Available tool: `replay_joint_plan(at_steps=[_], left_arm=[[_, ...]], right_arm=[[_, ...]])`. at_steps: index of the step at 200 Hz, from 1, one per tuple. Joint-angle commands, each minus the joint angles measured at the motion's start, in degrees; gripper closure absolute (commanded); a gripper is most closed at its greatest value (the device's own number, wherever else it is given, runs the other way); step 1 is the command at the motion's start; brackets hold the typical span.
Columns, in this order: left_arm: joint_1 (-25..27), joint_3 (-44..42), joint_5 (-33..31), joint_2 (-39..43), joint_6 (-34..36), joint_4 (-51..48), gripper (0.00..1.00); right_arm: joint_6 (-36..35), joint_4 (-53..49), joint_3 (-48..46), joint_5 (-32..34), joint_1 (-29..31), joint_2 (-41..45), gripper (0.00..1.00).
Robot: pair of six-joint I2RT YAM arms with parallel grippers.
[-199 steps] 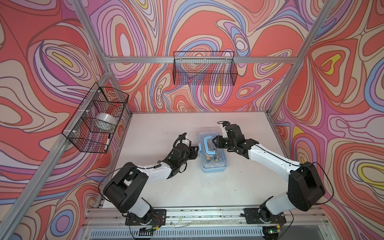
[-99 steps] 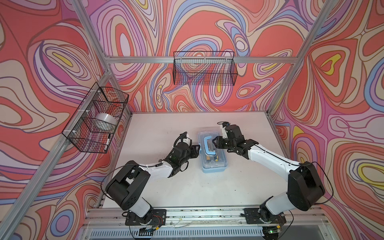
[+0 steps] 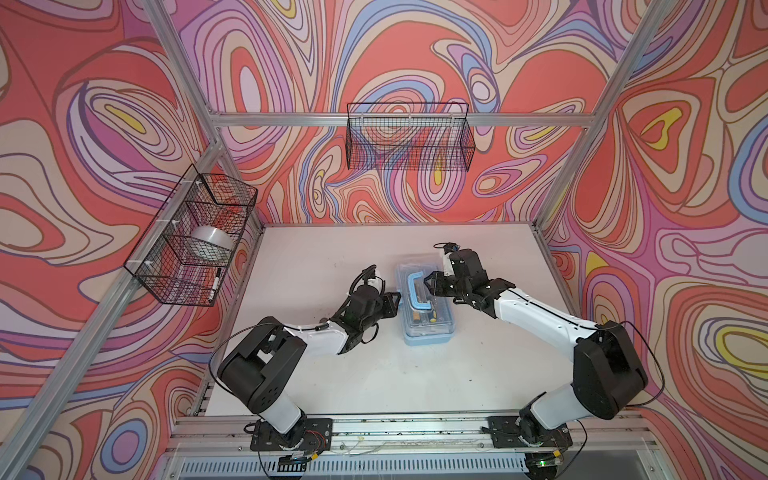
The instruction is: Pack the tool kit
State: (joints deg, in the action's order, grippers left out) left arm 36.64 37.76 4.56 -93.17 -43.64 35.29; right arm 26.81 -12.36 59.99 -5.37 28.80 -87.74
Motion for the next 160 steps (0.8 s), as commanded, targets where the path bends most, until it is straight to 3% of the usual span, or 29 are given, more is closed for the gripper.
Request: replay_joint_plan(at_steps=[1, 92, 160], left_arm=[[-0.08, 1.1, 1.65, -1.77, -1.26, 1.91, 0.68], [-0.09, 0.21, 2.21, -3.26, -2.24, 4.19, 0.72], [-0.15, -1.0, -0.88, -0.65, 1.2, -3.45, 0.72]], right_arm=[[0.01, -1.48, -0.65, 0.52, -0.36, -1.64, 0.6], [1.31, -1.5, 0.3, -0.58, -1.12, 0.1, 0.61], [1.05, -2.23, 0.66, -0.07, -1.16, 0.25, 0.61]])
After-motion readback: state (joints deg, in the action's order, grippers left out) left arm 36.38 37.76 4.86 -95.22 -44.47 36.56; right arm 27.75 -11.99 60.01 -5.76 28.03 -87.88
